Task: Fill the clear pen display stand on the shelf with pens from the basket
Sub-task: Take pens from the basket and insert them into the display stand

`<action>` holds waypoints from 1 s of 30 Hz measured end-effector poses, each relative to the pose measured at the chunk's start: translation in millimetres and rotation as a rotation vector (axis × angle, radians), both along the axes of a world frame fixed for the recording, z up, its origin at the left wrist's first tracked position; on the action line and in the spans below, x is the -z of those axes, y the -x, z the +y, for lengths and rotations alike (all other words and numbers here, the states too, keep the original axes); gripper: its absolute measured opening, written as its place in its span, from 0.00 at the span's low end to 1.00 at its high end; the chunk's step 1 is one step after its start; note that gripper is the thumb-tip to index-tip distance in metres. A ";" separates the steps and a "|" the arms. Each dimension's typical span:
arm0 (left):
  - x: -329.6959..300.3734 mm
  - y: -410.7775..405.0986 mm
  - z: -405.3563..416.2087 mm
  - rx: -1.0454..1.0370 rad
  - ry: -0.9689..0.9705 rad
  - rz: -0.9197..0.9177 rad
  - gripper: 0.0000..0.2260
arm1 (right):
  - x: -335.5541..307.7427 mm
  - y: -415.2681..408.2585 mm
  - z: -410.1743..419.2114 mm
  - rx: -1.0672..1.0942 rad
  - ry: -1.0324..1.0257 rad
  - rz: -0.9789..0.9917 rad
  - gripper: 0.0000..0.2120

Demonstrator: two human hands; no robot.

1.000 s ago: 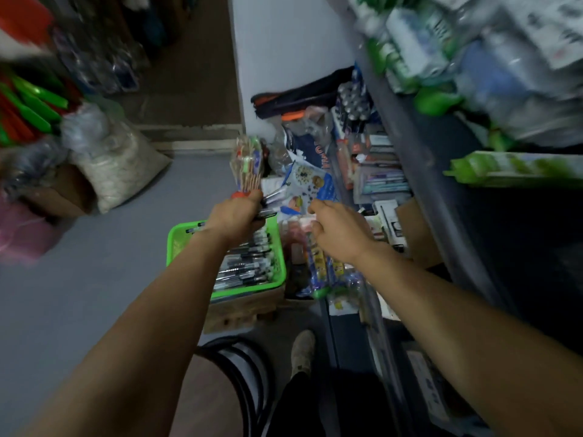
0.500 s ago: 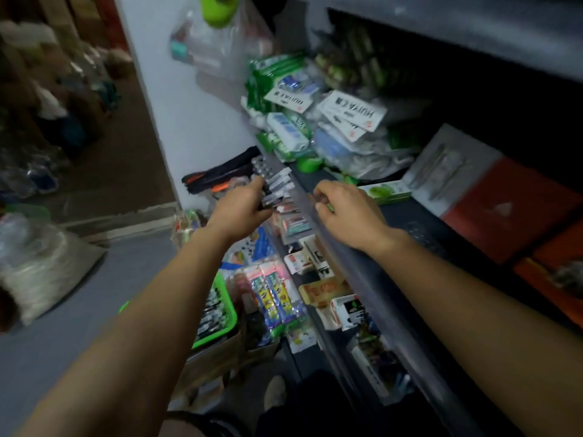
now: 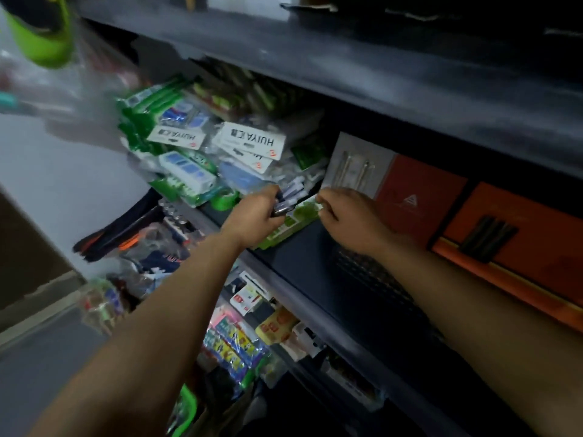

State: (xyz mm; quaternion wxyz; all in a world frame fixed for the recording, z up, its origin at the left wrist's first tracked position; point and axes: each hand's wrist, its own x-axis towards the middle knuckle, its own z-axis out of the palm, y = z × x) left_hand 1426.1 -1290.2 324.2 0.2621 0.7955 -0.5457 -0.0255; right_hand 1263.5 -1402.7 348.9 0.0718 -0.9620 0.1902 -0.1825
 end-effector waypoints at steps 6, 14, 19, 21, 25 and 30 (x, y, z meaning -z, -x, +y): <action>-7.6 -16.6 -47.5 0.173 0.000 0.065 0.12 | 4.3 0.2 -27.5 0.151 -0.058 -0.009 0.06; 16.8 10.1 -67.2 0.402 0.069 0.269 0.07 | 23.1 46.2 -12.4 0.341 0.036 -0.049 0.10; 28.1 47.4 -38.0 0.532 0.133 0.492 0.04 | 27.6 81.8 30.3 0.451 0.059 -0.069 0.09; 30.2 61.9 -22.7 0.580 0.149 0.577 0.02 | 27.7 95.4 49.3 0.486 0.005 -0.107 0.09; 38.5 93.7 2.6 0.711 0.130 0.730 0.05 | 23.2 116.2 84.0 0.524 -0.131 -0.132 0.11; 52.5 125.1 23.1 0.843 0.105 0.837 0.04 | 21.4 133.7 113.1 0.525 -0.194 -0.113 0.09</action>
